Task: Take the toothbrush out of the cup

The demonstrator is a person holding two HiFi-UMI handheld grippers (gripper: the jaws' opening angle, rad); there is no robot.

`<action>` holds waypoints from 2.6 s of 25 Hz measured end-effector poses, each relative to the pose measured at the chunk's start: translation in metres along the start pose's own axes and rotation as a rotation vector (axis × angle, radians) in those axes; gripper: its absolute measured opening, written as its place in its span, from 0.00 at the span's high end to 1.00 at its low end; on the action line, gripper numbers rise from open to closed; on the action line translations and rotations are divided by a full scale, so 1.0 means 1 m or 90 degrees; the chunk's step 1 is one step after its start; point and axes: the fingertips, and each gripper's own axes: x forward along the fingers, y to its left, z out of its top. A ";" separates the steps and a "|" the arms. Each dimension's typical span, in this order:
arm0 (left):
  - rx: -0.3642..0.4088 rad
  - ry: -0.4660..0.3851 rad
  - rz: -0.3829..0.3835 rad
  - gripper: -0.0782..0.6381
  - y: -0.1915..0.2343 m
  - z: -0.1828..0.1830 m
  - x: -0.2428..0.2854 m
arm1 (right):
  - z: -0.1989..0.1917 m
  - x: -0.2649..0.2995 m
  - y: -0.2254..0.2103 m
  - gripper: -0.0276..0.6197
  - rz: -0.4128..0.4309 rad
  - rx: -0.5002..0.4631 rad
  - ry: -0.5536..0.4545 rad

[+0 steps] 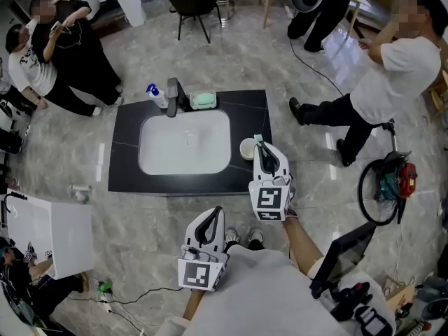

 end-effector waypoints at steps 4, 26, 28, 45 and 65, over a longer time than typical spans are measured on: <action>0.000 -0.011 -0.004 0.89 -0.005 0.003 0.000 | 0.003 -0.015 0.001 0.90 0.006 0.000 -0.005; 0.021 -0.025 -0.035 0.89 -0.029 0.011 -0.025 | 0.036 -0.159 0.033 0.90 0.086 -0.068 -0.063; 0.021 -0.024 -0.038 0.88 -0.031 0.011 -0.027 | 0.032 -0.169 0.040 0.90 0.100 -0.067 -0.050; 0.024 -0.018 -0.056 0.89 -0.035 0.007 -0.041 | 0.017 -0.204 0.066 0.91 0.127 -0.050 -0.007; 0.026 -0.023 -0.052 0.88 -0.034 0.007 -0.045 | 0.021 -0.203 0.068 0.91 0.126 -0.060 -0.018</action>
